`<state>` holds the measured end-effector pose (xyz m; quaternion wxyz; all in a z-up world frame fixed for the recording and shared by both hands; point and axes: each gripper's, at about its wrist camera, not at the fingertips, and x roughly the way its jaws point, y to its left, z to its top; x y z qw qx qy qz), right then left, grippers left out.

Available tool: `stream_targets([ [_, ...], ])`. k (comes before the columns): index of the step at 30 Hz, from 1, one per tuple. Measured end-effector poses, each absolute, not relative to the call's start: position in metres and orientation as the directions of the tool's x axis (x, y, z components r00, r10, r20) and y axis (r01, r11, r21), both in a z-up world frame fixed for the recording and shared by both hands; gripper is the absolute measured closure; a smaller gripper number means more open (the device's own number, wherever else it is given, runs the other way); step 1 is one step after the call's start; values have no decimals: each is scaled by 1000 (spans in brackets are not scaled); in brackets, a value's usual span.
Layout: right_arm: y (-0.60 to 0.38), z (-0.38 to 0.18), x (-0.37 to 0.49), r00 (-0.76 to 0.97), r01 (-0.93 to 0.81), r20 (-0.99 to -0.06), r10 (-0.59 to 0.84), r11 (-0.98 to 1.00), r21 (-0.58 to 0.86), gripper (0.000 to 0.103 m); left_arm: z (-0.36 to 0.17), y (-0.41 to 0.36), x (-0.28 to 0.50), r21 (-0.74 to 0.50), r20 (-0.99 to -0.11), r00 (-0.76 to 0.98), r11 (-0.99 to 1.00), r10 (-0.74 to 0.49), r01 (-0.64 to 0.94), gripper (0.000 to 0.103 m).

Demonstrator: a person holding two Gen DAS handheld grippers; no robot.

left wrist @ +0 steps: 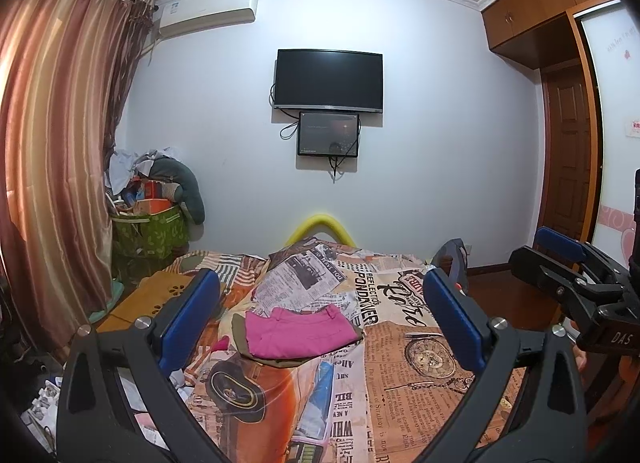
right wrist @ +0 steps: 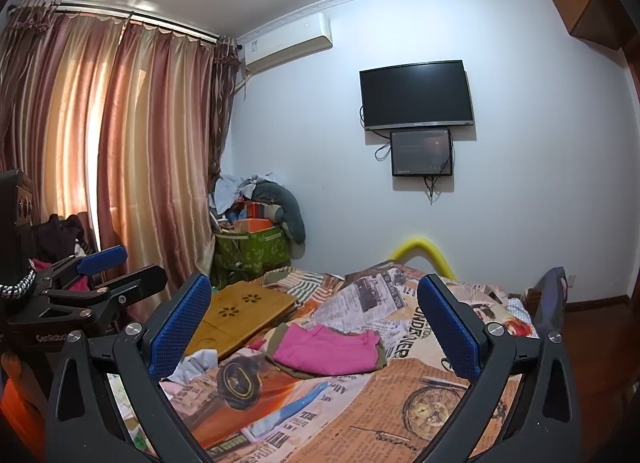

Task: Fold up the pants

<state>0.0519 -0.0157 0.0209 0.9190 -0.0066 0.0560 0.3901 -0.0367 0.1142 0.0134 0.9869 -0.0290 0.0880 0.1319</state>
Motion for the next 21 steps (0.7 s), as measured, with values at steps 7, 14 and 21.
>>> stream_targets([
  [7, -16, 22, 52, 690, -717, -112, 715, 697, 30, 0, 14, 114, -36, -31, -181, 950, 964, 254, -263, 0],
  [14, -18, 23, 52, 689, -718, -112, 716, 695, 33, 0, 15, 112, -36, -19, -179, 951, 965, 253, -260, 0],
  [21, -17, 22, 51, 688, -718, -112, 717, 695, 35, 0, 15, 111, -36, -13, -178, 952, 967, 248, -254, 0],
])
